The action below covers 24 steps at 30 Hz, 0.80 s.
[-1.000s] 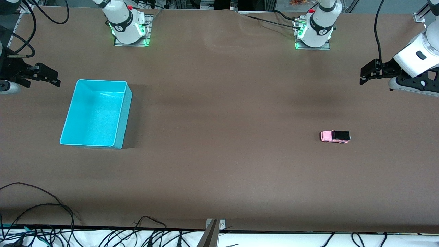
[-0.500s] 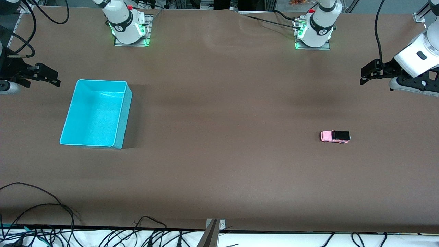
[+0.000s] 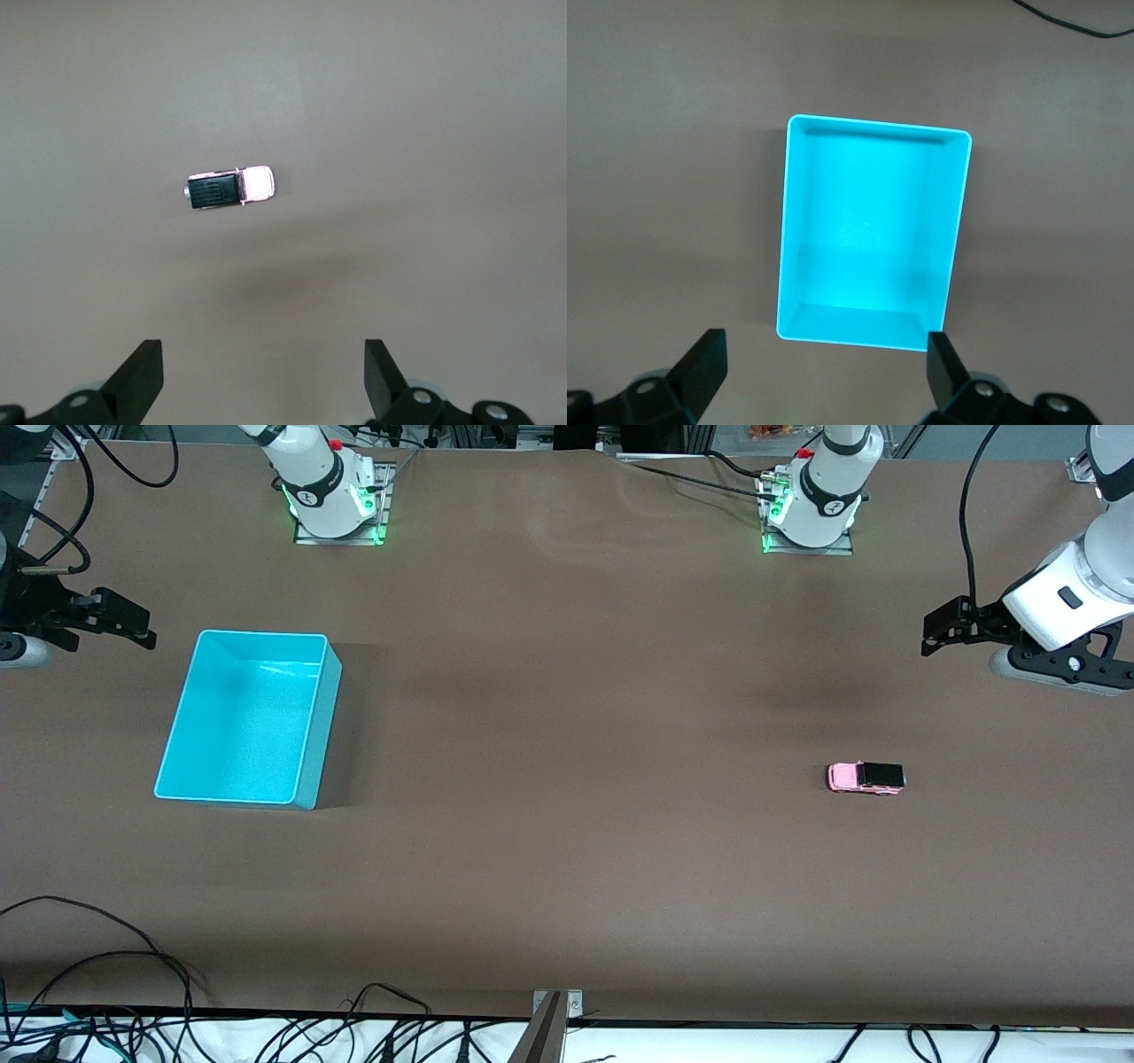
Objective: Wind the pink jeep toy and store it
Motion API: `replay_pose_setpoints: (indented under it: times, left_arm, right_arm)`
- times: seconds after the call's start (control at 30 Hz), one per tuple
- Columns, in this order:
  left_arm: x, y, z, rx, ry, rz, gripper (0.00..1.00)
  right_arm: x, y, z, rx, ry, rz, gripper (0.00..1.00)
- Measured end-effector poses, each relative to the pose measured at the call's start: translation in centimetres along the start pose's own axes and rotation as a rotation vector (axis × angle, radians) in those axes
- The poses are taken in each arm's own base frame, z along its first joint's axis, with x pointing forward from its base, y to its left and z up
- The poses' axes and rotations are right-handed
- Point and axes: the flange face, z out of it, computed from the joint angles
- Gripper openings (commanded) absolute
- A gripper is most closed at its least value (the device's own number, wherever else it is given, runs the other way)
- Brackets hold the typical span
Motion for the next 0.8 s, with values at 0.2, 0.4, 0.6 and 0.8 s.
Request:
replay_pose_setpoints:
  times: [0.2,0.4,0.6,0.8]
  left_arm:
    - [0.1,0.0,-1.1,0.003,0.022,0.003,1.00]
    - [0.1,-0.1,-1.0,0.010,0.021,0.083,1.00]
    - [0.9,-0.7,0.1,0.012,0.000,0.215,1.00]
    - [2.2,-2.0,2.7,-0.004,-0.038,0.341,1.00]
  right_arm:
    - [0.0,0.0,0.0,0.000,0.000,0.000,1.00]
    - [0.0,0.0,0.0,0.000,0.000,0.000,1.00]
    - [0.0,0.0,0.0,0.002,0.000,0.000,1.00]
    - [0.0,-0.1,0.0,0.011,0.001,0.001,1.00]
